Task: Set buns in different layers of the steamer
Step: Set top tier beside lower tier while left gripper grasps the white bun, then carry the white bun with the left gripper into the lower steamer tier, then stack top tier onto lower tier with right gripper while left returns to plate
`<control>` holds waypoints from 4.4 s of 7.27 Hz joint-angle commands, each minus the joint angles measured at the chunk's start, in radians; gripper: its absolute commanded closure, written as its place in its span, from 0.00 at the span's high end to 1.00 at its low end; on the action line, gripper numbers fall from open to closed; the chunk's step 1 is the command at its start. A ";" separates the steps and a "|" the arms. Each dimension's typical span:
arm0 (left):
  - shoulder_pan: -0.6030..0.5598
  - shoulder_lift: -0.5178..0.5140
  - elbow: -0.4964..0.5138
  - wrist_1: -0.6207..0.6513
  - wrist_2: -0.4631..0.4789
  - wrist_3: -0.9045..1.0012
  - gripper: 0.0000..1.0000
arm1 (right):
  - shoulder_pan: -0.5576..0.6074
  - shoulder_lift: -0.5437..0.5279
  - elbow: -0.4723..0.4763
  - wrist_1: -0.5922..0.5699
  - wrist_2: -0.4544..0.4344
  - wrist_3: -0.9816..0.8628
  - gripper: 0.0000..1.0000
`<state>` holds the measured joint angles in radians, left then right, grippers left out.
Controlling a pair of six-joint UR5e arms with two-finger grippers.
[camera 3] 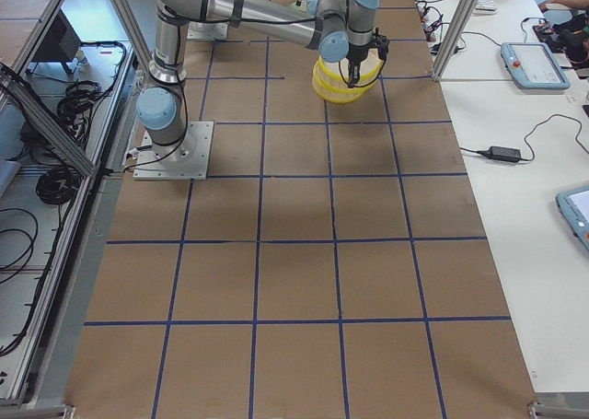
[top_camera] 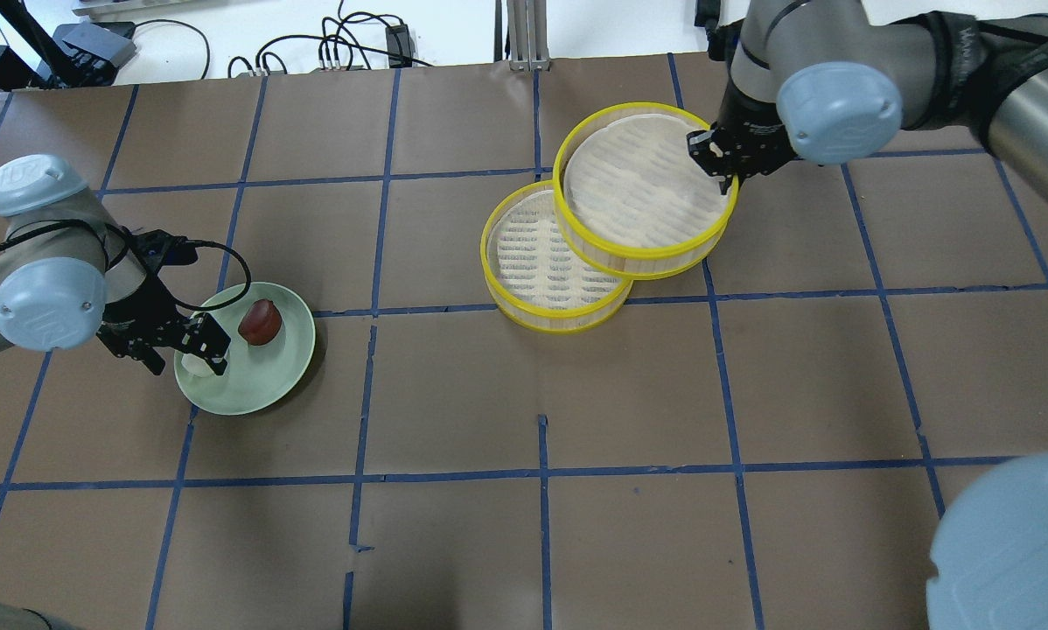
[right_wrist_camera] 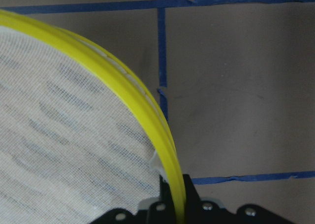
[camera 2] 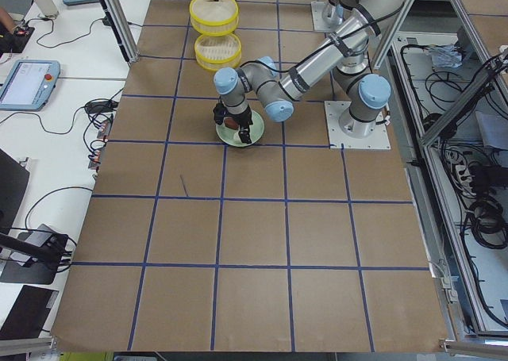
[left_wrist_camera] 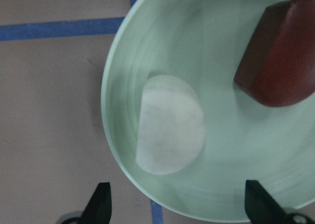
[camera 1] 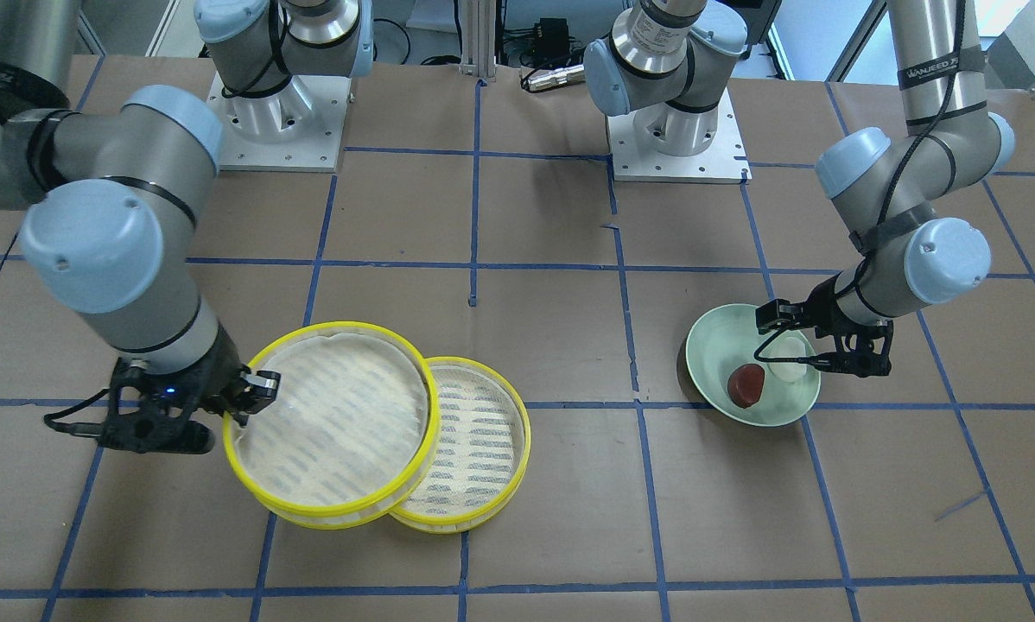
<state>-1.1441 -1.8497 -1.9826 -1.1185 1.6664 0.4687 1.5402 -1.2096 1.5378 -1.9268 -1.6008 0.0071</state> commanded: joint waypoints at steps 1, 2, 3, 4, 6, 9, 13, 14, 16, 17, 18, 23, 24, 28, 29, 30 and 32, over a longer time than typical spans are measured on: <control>0.000 -0.017 0.001 0.045 0.001 0.001 0.68 | -0.077 -0.004 -0.001 -0.012 -0.020 -0.097 0.06; 0.000 -0.020 0.001 0.046 -0.004 -0.001 0.45 | -0.077 -0.004 0.002 -0.014 -0.024 -0.092 0.06; 0.000 -0.020 0.004 0.046 -0.037 -0.001 0.35 | -0.087 0.001 0.004 -0.033 -0.040 -0.098 0.06; 0.000 -0.020 0.010 0.048 -0.039 -0.001 0.25 | -0.112 -0.004 0.002 -0.034 -0.047 -0.093 0.06; -0.011 -0.013 0.011 0.092 -0.037 -0.001 0.07 | -0.149 -0.002 0.007 -0.035 -0.048 -0.113 0.06; -0.133 0.159 0.095 0.065 -0.034 -0.071 0.07 | -0.152 -0.002 0.008 -0.034 -0.050 -0.118 0.06; -0.493 0.146 0.176 0.081 -0.155 -0.613 0.07 | -0.158 -0.005 0.008 -0.032 -0.051 -0.118 0.06; -0.570 0.088 0.189 0.192 -0.209 -0.739 0.07 | -0.161 -0.005 0.008 -0.031 -0.050 -0.118 0.06; -0.685 -0.091 0.275 0.397 -0.243 -0.994 0.07 | -0.161 -0.005 0.010 -0.028 -0.048 -0.118 0.06; -0.716 -0.138 0.307 0.402 -0.244 -1.078 0.18 | -0.161 -0.005 0.010 -0.023 -0.048 -0.118 0.06; -0.720 -0.153 0.301 0.399 -0.243 -1.102 0.99 | -0.161 -0.005 0.010 -0.024 -0.048 -0.118 0.06; -0.676 -0.112 0.283 0.341 -0.115 -0.736 1.00 | -0.125 -0.044 -0.001 -0.003 -0.038 0.009 0.06; -0.580 -0.068 0.265 0.253 -0.058 -0.663 1.00 | -0.050 -0.041 -0.002 0.003 -0.033 0.086 0.06; -0.200 0.075 0.003 0.194 -0.053 -0.184 1.00 | 0.225 0.043 -0.002 -0.014 -0.014 0.477 0.06; -0.181 0.070 -0.016 0.194 -0.053 -0.182 0.99 | 0.230 0.065 -0.001 -0.014 -0.014 0.476 0.06; -0.180 0.052 -0.033 0.197 -0.053 -0.174 0.94 | 0.230 0.074 0.002 -0.014 -0.014 0.478 0.06; -0.178 0.023 -0.027 0.204 -0.054 -0.173 0.93 | 0.230 0.073 0.008 -0.006 -0.014 0.468 0.06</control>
<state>-1.3253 -1.8090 -2.0104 -0.9179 1.6128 0.2932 1.7689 -1.1387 1.5438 -1.9359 -1.6147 0.4799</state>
